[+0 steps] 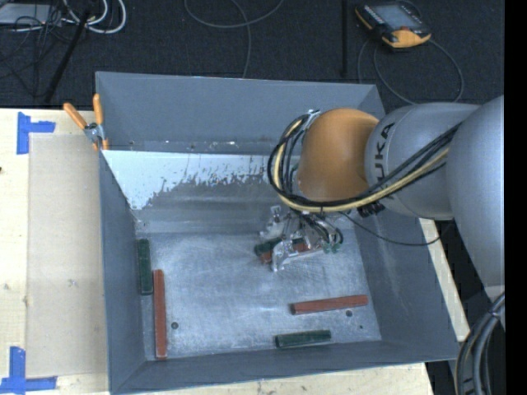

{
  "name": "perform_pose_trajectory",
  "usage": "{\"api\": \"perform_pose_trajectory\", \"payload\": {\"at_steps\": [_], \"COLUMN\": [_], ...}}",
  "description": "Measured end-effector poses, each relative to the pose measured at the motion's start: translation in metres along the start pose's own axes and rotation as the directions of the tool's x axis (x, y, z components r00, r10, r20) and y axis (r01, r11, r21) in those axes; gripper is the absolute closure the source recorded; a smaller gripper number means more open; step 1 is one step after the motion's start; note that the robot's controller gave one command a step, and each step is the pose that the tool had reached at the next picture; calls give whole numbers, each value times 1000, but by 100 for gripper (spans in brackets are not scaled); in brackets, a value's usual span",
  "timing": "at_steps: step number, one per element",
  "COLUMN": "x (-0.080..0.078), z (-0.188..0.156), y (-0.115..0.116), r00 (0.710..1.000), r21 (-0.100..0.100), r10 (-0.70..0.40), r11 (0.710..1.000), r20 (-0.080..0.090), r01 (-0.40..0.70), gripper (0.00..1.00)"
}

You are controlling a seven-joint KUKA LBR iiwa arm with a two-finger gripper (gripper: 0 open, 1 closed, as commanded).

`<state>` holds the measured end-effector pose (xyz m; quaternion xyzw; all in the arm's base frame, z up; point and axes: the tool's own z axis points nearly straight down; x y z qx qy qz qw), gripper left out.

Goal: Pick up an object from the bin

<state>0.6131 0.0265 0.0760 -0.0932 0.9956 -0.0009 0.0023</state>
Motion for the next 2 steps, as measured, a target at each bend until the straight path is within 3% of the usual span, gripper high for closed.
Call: {"api": "perform_pose_trajectory", "payload": {"at_steps": [1, 2], "x": [0, 36], "z": [0, -176], "y": [0, 6], "r00": [1000, 999], "r21": [0, -1], "r10": [1, -45], "r11": [1000, 999], "r20": [0, 4], "r01": [-1, 45], "gripper": [100, 100]}}
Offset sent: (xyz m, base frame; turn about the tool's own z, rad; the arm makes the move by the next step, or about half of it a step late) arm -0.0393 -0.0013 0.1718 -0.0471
